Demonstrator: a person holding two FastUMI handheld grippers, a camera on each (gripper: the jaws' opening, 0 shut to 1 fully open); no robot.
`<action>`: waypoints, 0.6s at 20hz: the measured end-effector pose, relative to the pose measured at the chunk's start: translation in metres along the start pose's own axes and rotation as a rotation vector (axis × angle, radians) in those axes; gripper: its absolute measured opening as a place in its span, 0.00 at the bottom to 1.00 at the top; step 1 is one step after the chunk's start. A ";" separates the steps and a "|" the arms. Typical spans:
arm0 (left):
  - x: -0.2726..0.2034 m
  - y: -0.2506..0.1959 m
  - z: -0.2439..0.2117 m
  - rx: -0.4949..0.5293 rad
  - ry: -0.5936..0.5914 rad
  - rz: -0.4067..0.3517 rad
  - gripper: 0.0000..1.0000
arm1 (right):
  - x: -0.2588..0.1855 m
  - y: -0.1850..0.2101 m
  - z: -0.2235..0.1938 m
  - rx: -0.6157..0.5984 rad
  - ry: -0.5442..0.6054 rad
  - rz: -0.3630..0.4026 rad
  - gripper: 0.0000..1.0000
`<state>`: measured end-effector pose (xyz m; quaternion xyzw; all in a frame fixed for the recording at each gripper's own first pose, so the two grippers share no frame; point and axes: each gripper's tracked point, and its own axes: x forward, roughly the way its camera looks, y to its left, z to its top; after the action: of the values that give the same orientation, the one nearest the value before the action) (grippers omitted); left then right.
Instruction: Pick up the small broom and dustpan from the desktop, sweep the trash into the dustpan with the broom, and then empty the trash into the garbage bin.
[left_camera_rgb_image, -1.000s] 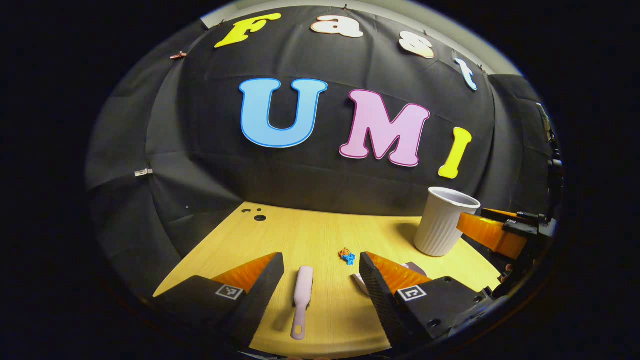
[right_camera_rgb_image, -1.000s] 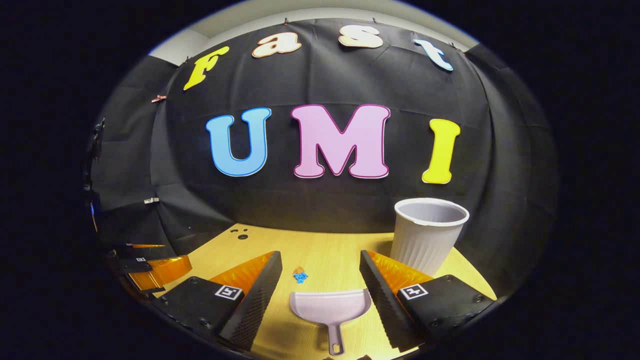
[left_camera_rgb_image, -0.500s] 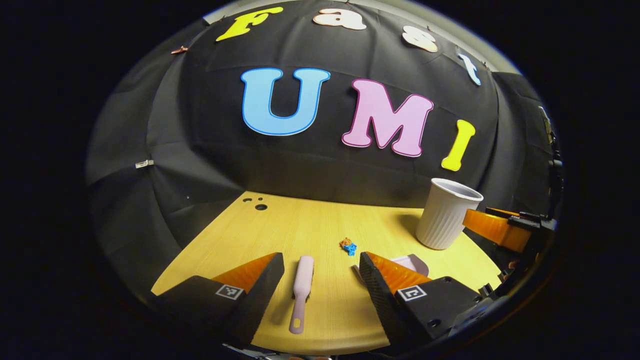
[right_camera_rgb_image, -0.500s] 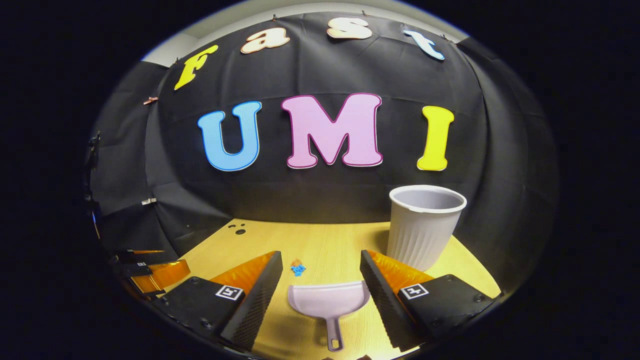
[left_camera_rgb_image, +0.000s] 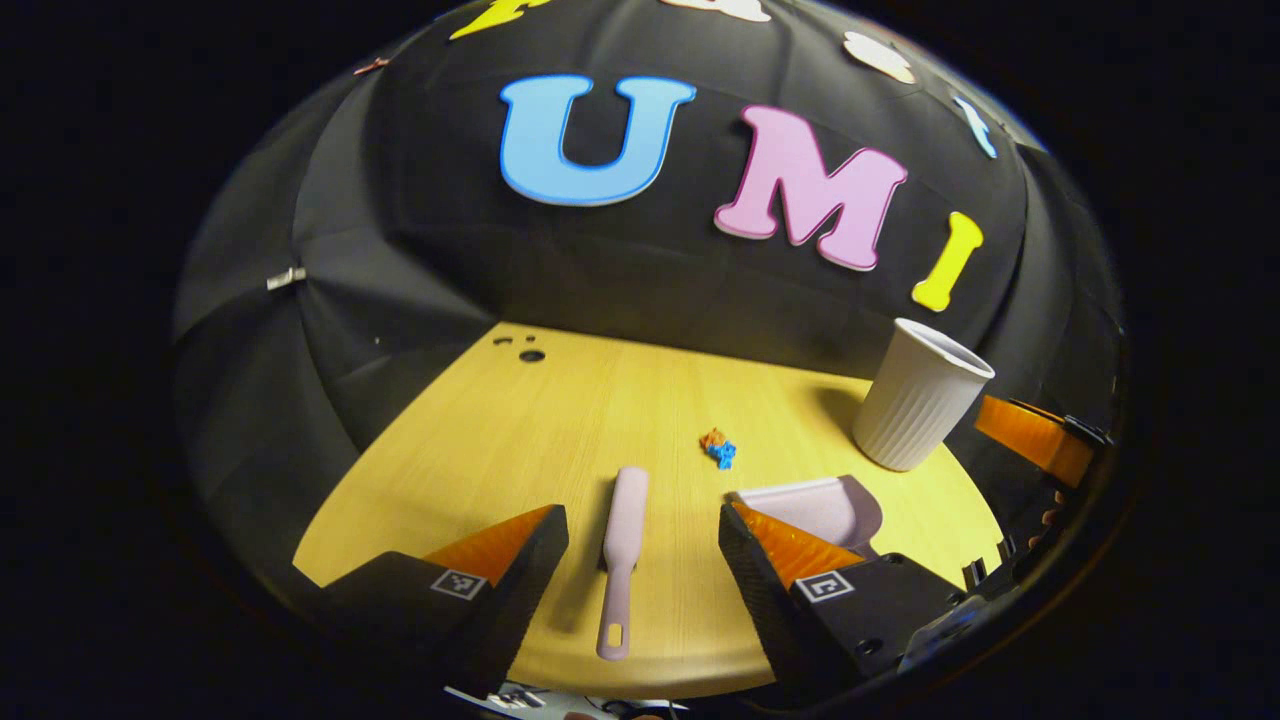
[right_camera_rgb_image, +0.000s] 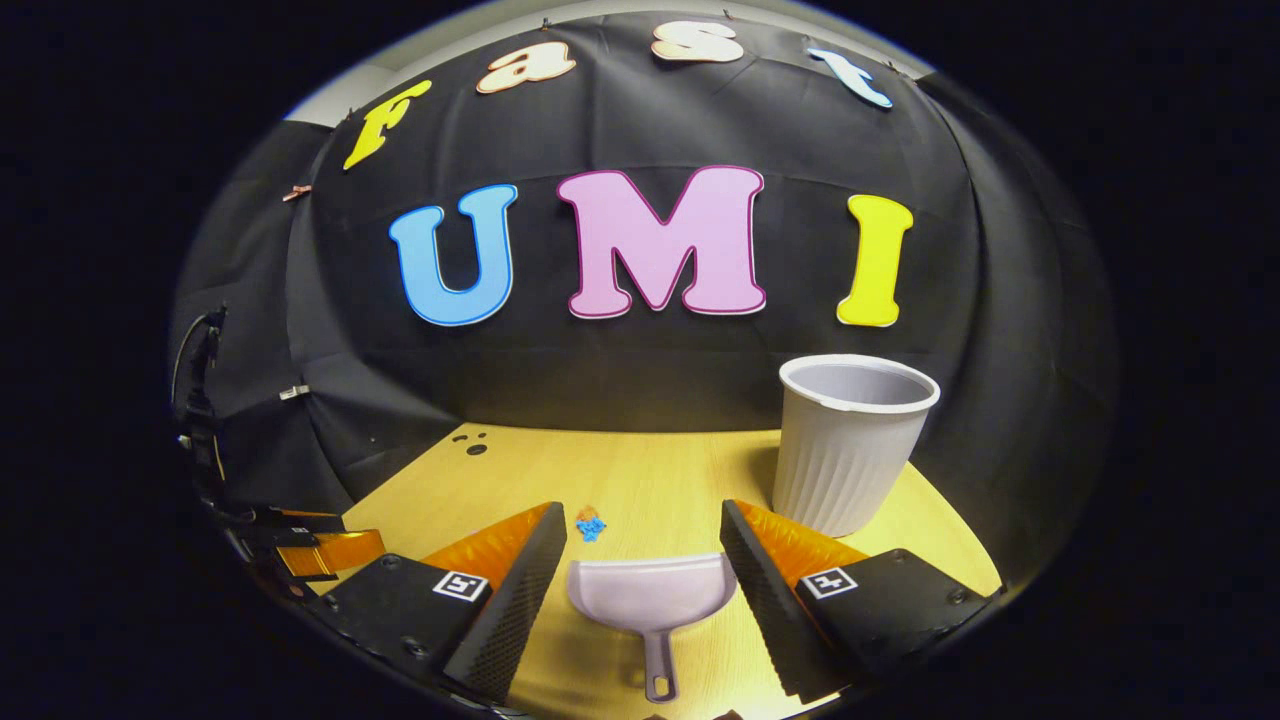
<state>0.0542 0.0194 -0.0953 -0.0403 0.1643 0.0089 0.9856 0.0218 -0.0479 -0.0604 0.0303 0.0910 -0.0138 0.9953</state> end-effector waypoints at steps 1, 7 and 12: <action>0.007 0.002 -0.005 -0.010 0.033 0.001 0.96 | 0.002 -0.003 -0.003 0.006 0.012 -0.003 0.97; 0.054 0.012 -0.045 0.022 0.247 0.009 0.96 | 0.013 -0.028 -0.026 0.038 0.089 -0.050 0.97; 0.094 0.019 -0.080 0.063 0.418 0.030 0.96 | 0.021 -0.040 -0.036 0.017 0.126 -0.061 0.97</action>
<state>0.1170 0.0323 -0.2031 -0.0082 0.3657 0.0099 0.9306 0.0348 -0.0857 -0.1021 0.0370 0.1543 -0.0432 0.9864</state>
